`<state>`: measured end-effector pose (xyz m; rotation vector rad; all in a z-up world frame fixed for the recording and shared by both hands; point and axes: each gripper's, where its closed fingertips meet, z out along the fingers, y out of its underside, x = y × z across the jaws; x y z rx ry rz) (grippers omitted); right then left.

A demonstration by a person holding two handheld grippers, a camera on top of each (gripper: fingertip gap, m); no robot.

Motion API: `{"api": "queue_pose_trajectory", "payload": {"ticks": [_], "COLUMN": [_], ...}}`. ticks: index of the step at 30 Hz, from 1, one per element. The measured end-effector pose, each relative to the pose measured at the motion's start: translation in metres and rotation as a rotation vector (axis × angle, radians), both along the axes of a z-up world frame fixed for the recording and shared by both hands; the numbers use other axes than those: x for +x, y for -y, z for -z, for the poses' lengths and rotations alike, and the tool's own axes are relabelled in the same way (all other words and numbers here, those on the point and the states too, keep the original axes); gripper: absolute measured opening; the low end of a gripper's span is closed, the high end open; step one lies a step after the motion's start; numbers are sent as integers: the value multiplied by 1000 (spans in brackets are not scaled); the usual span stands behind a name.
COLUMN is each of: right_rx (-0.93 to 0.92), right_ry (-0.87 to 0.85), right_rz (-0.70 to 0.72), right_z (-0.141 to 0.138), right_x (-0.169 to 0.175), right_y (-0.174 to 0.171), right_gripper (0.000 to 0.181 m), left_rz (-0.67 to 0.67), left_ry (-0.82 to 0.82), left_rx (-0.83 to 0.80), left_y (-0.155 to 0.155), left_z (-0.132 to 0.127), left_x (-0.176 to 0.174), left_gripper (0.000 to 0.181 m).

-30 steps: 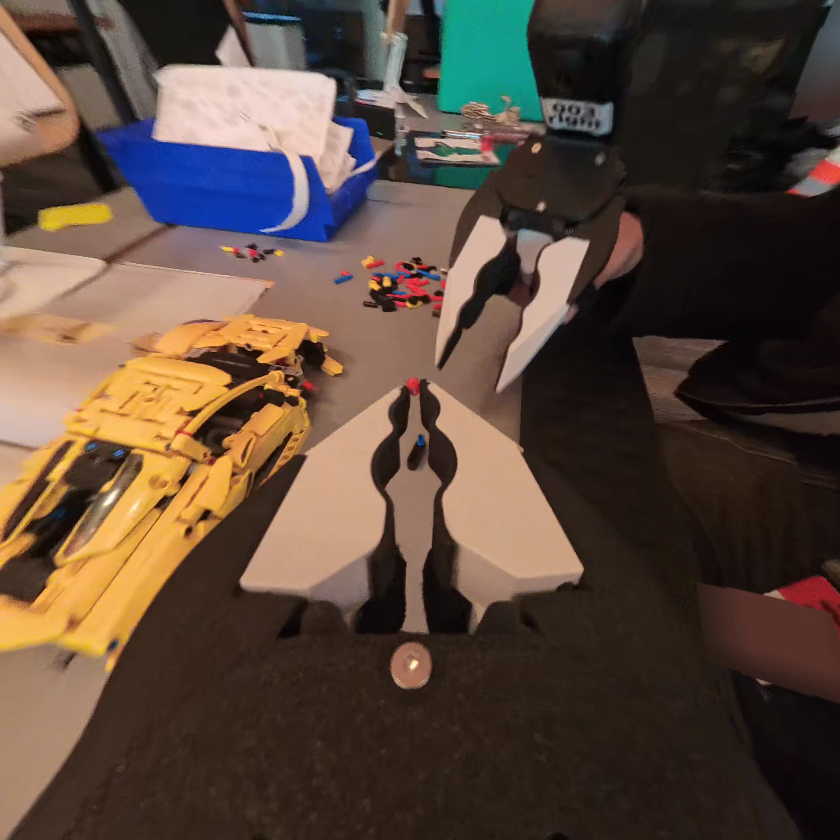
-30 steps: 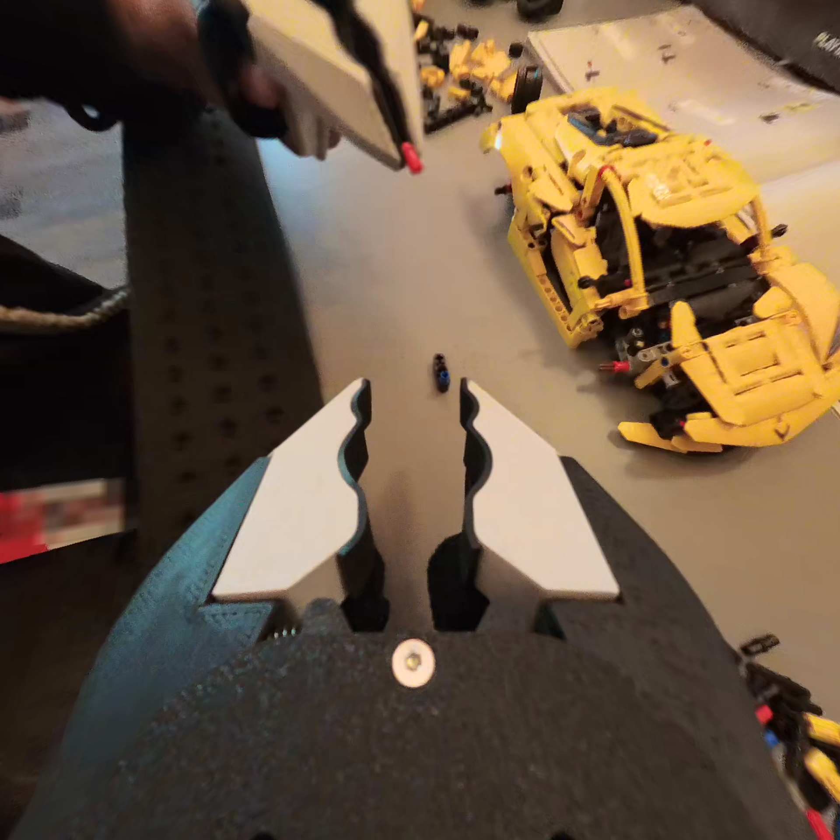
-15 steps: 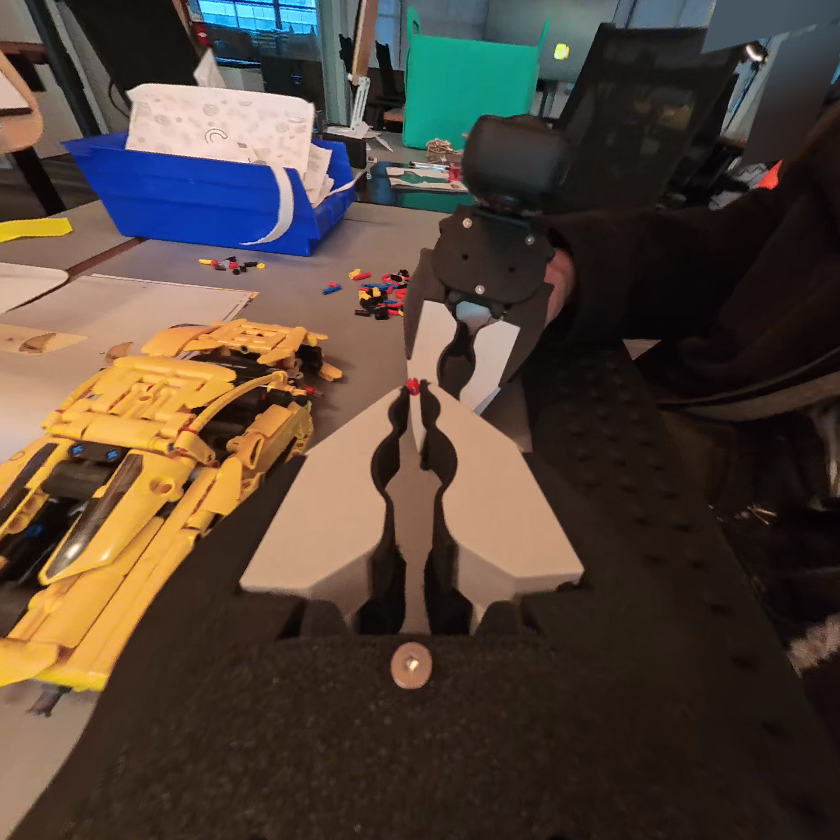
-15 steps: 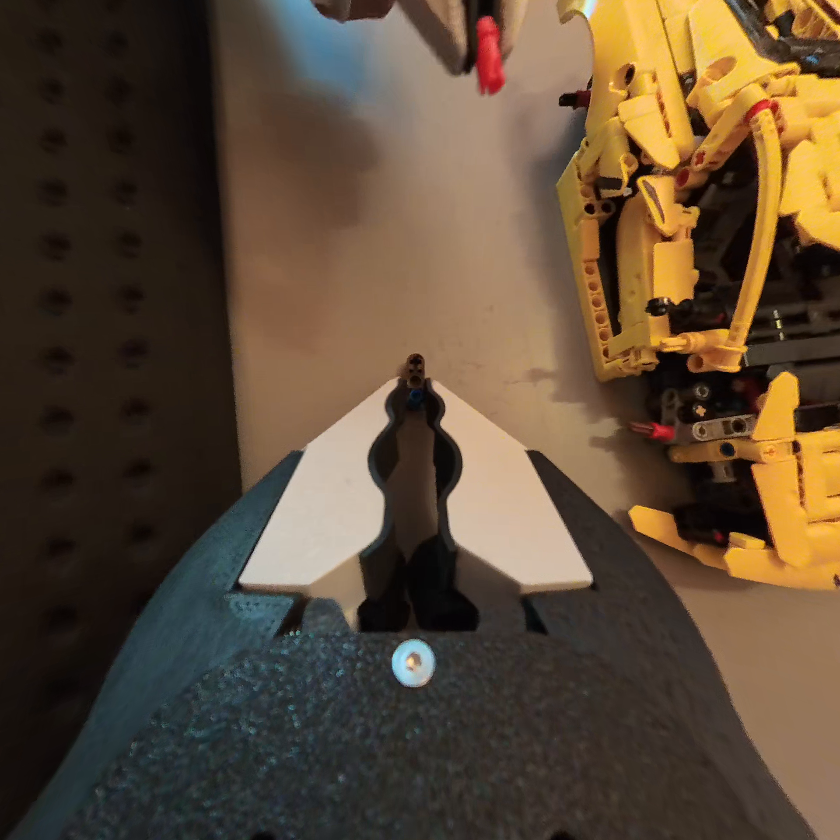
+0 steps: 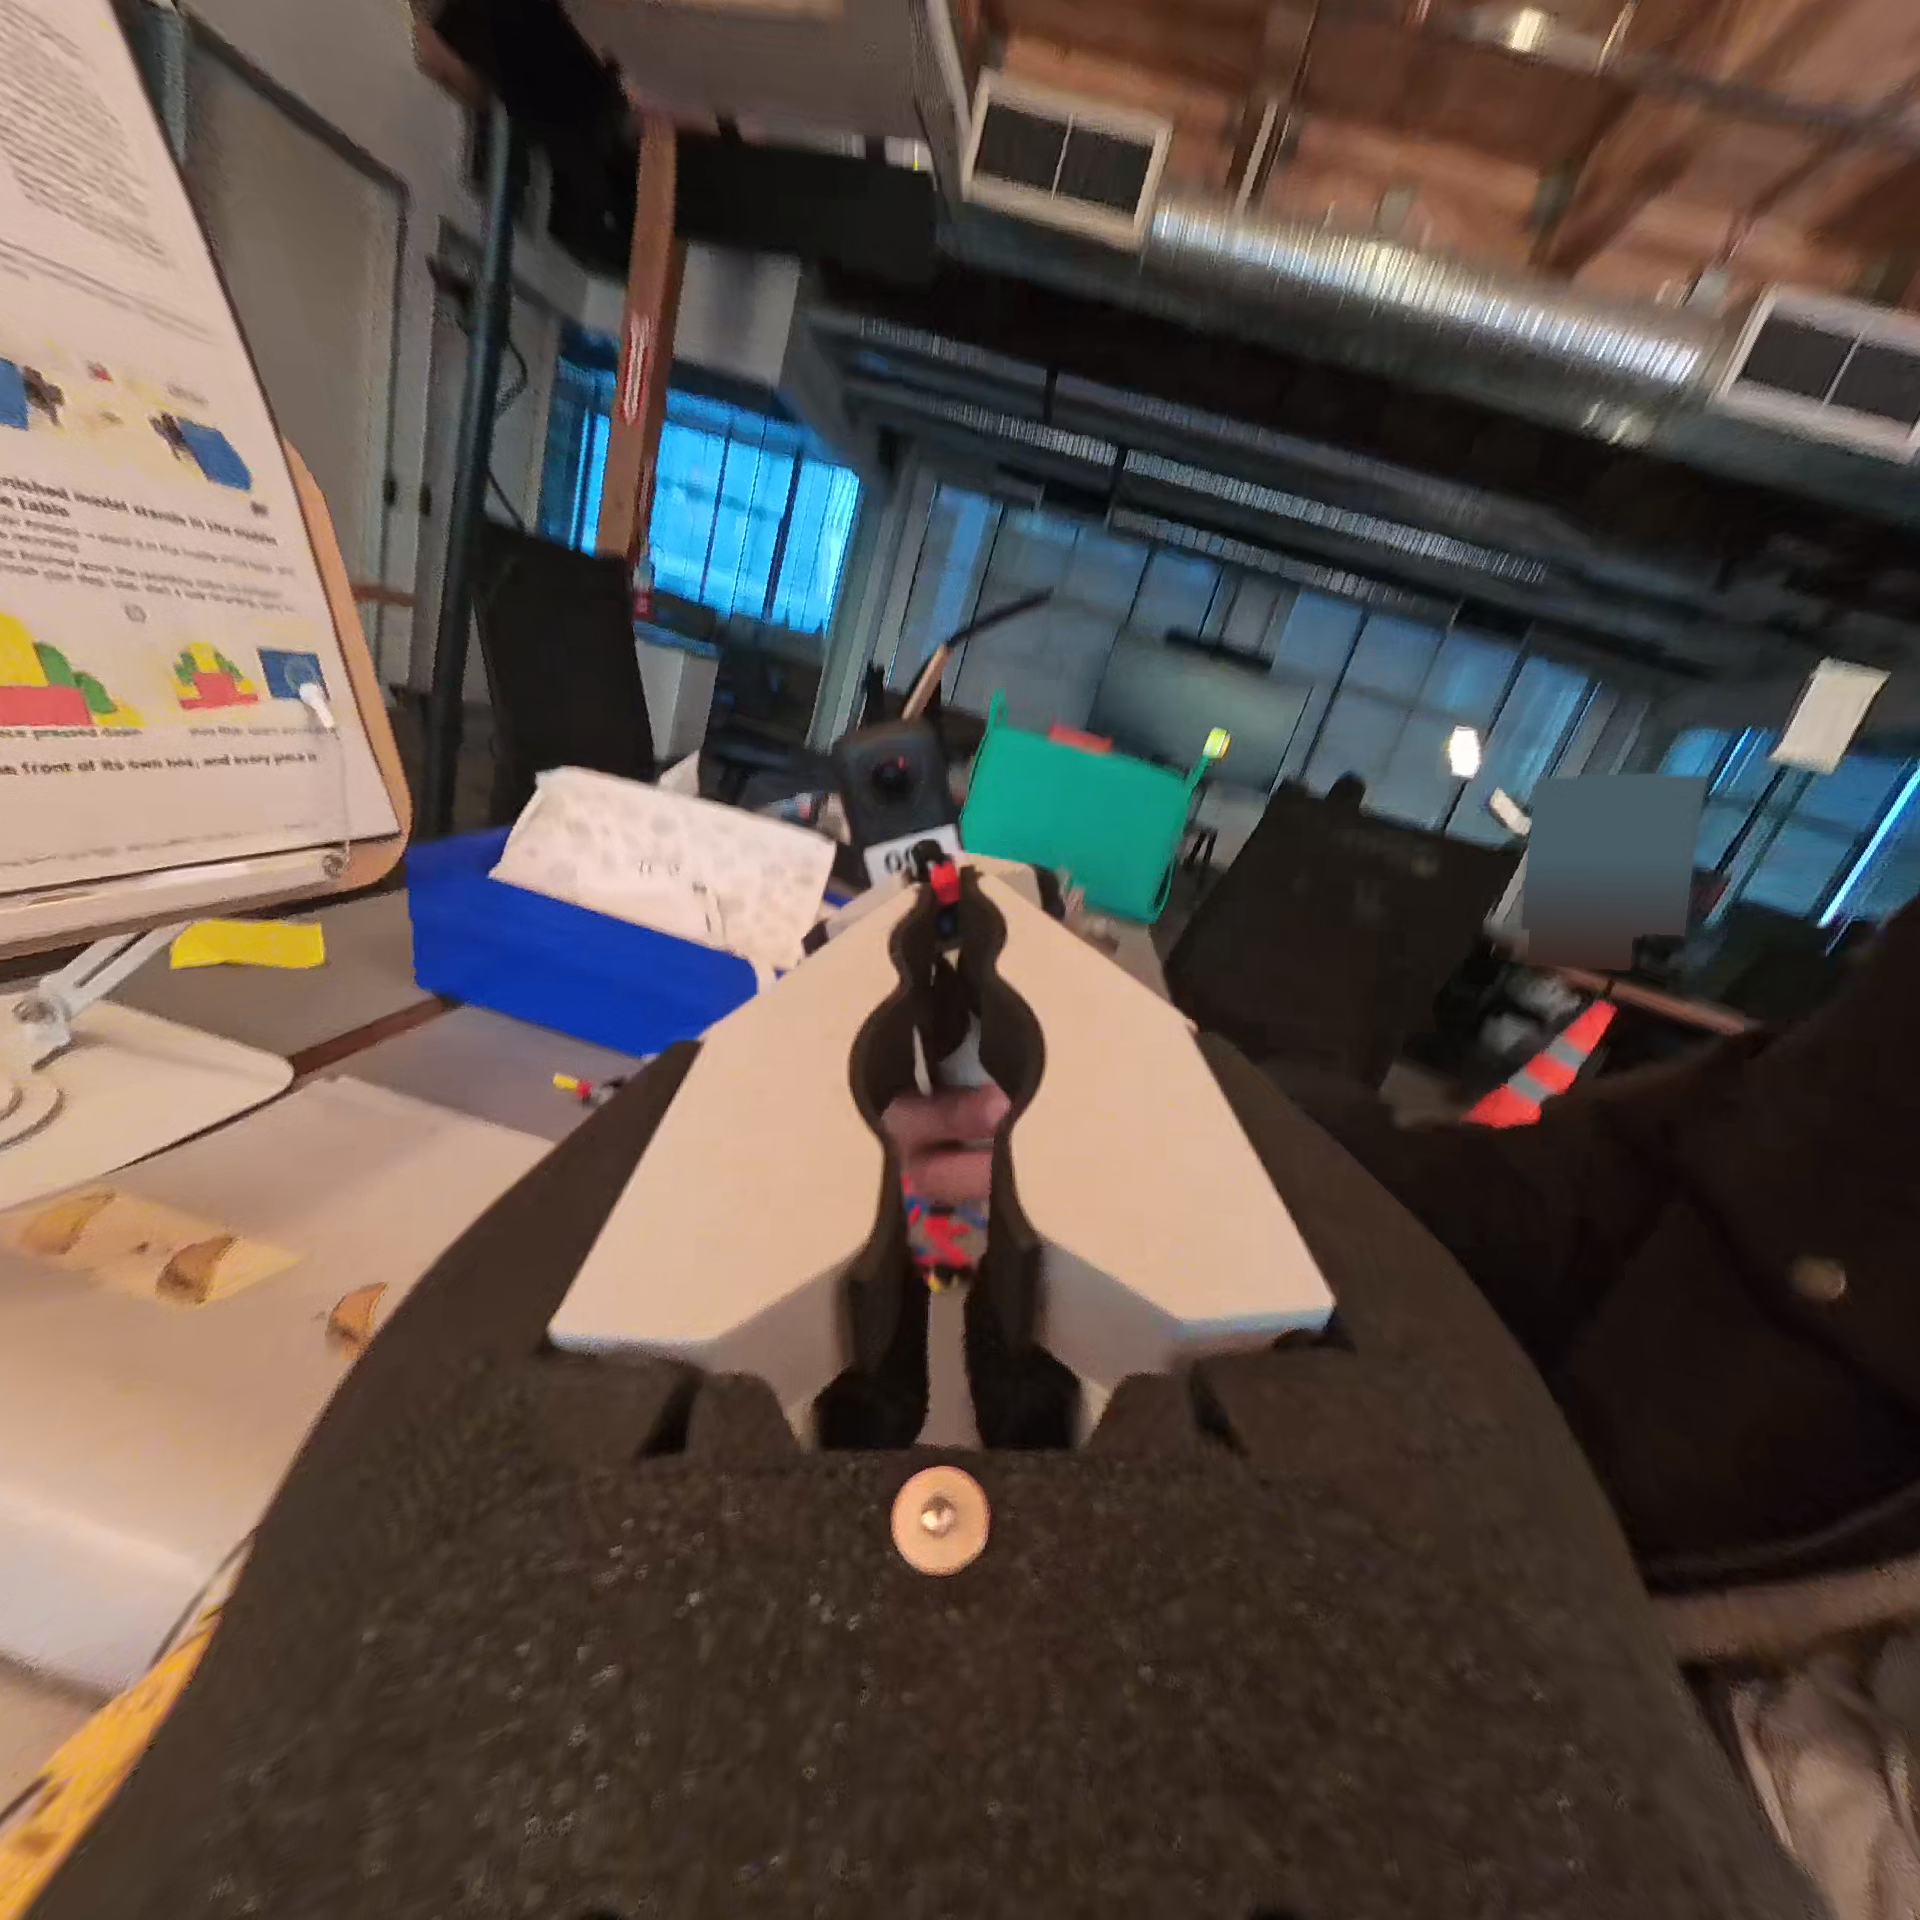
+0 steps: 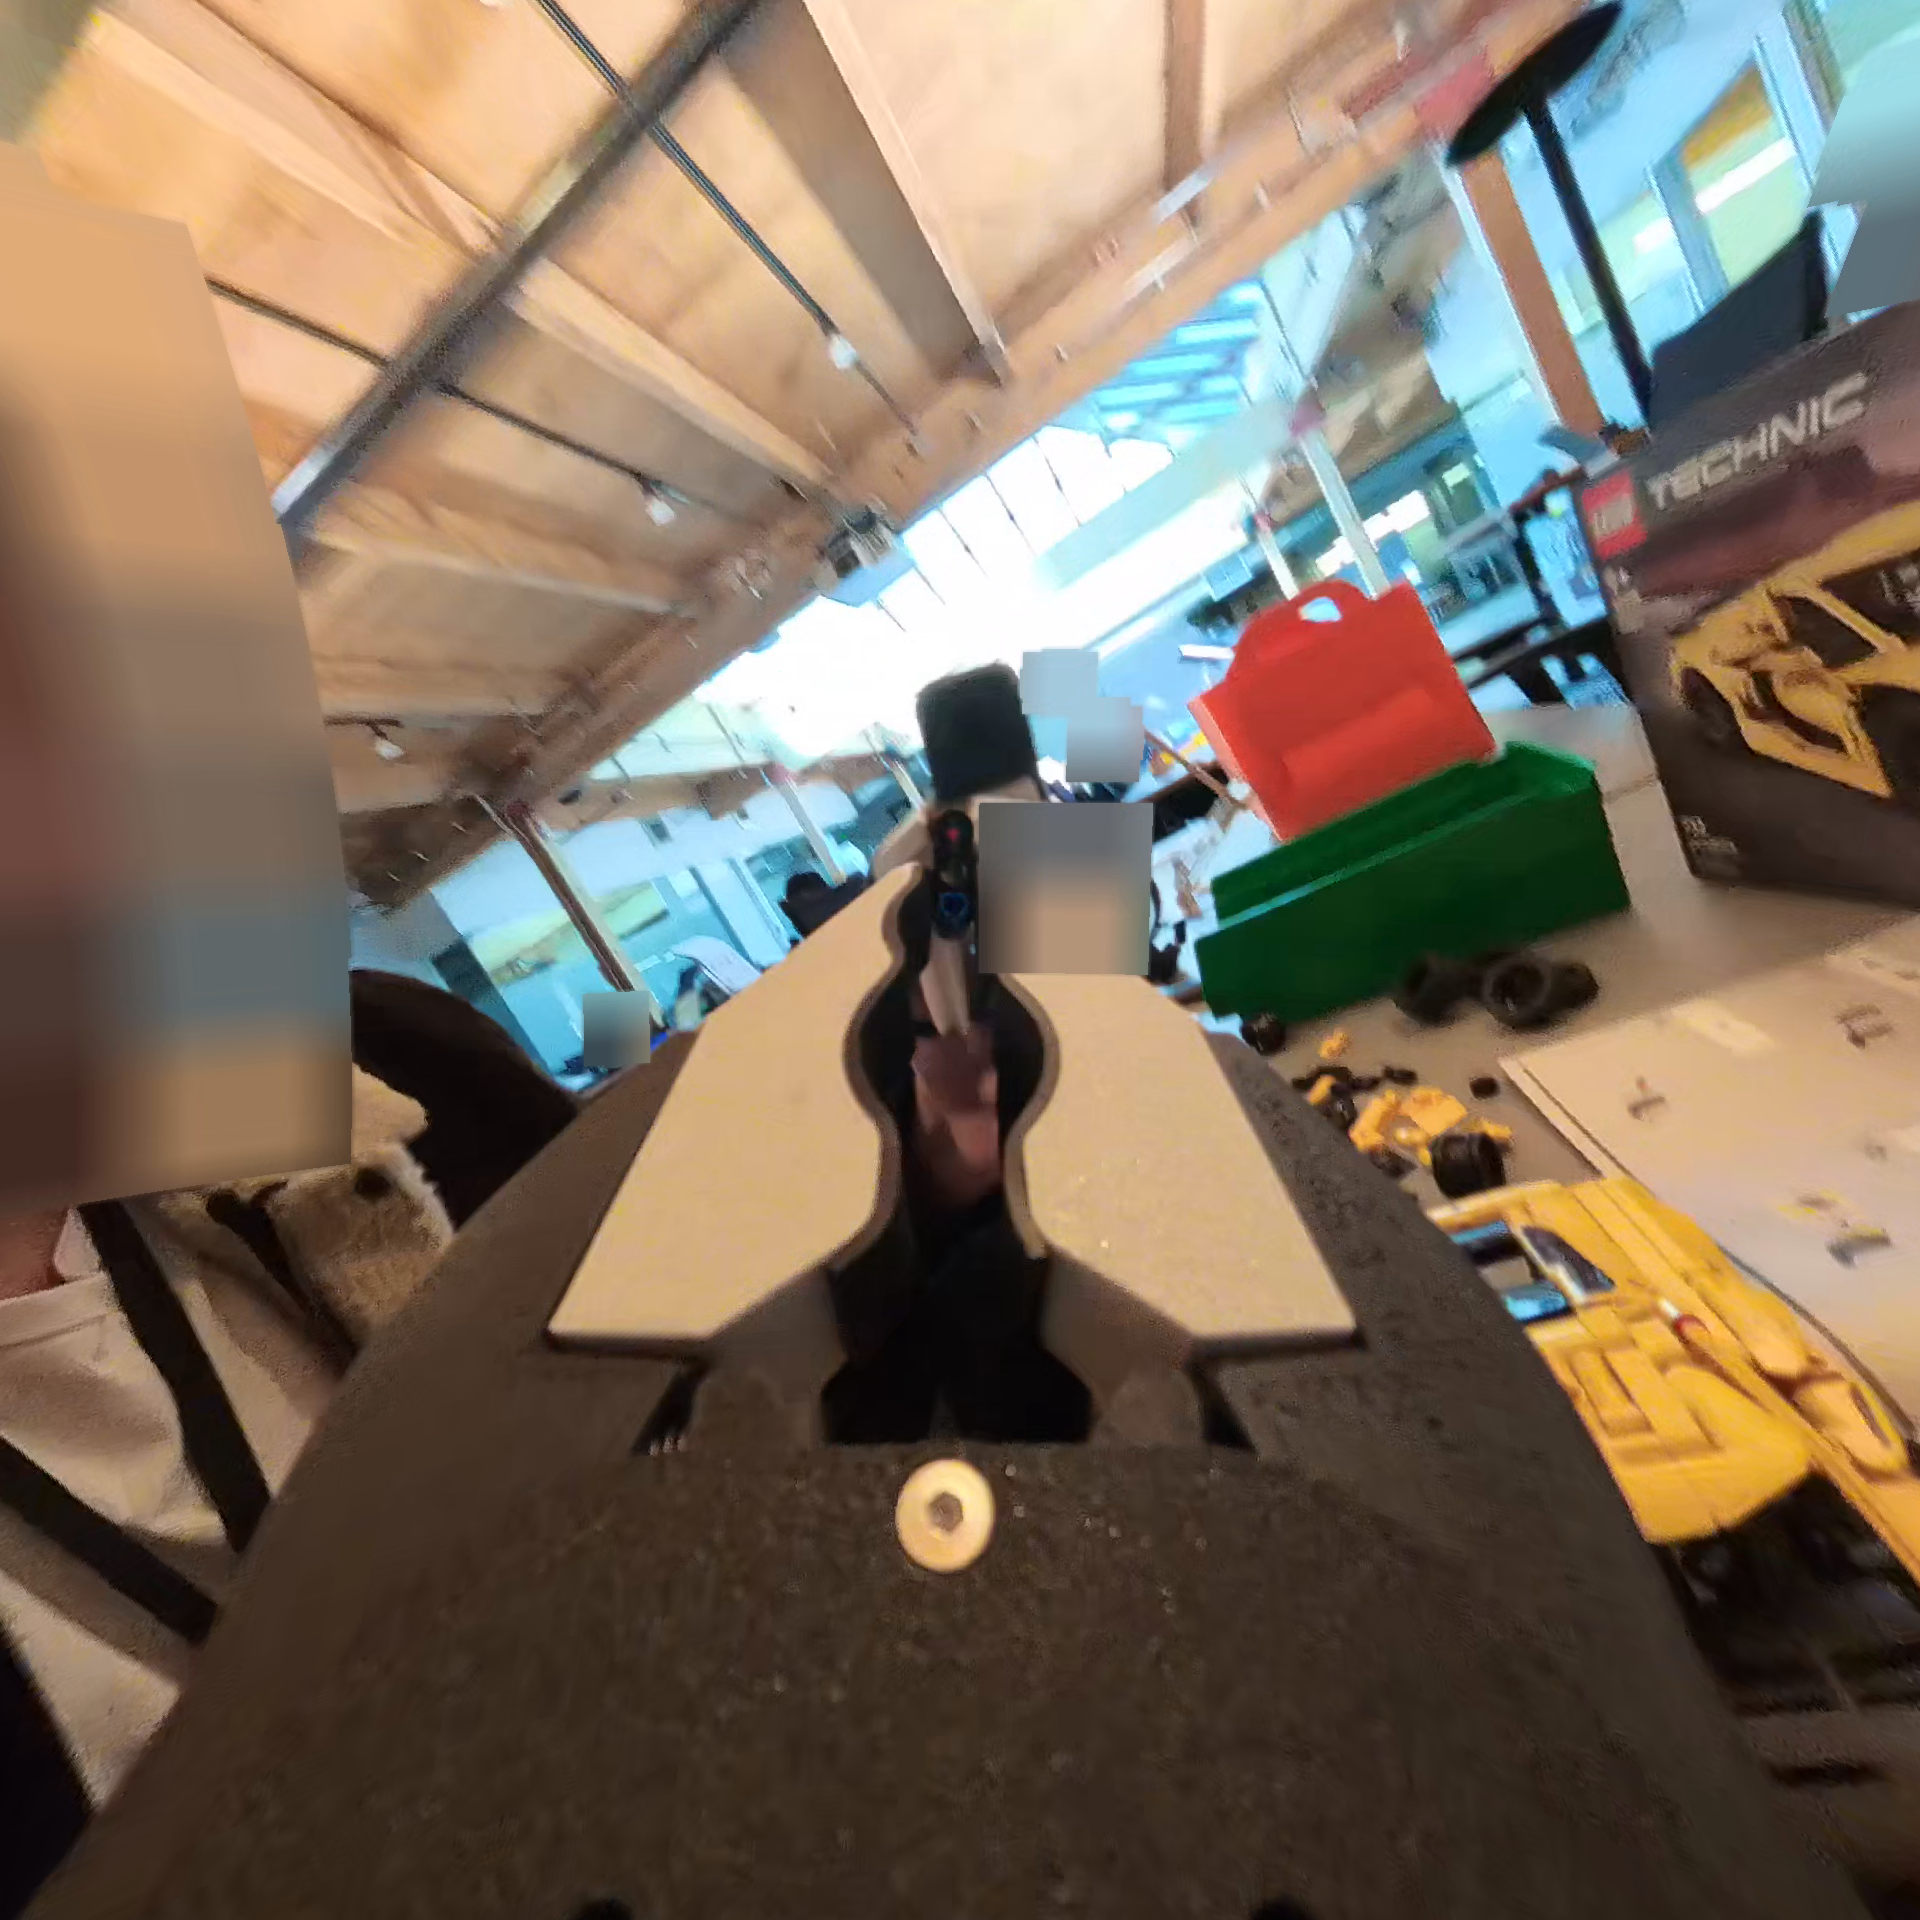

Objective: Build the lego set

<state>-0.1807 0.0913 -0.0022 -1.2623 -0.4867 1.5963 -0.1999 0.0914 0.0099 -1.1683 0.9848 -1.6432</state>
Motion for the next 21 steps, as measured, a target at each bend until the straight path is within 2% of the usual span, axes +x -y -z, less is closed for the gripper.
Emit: {"api": "queue_pose_trajectory", "payload": {"ticks": [4, 6, 7, 9, 11, 14, 21], "right_rx": [63, 14, 22, 43, 10, -31, -99], "right_ry": [-35, -106, -109, -3, -60, -66, -76], "right_rz": [85, 112, 83, 120, 62, 68, 48], "right_z": [32, 36, 33, 42, 41, 49, 61], "right_x": [3, 10, 9, 3, 1, 0, -5], "right_y": [5, 5, 8, 3, 8, 2, -5], "right_gripper": [5, 5, 5, 6, 5, 6, 5], "left_rz": [106, 163, 147, 148, 119, 41, -66], "left_ry": [168, 133, 79, 73, 97, 118, 52], "left_rx": [-141, -112, -52, -62, -88, -57, 12], "left_y": [0, 13, 16, 19, 17, 10, 0], "left_z": [32, 43, 53, 59, 59, 56, 67], "left_x": [-6, -3, 3, 10, 13, 10, 14], "left_gripper": [3, 3, 3, 3, 3, 3, 3]}}
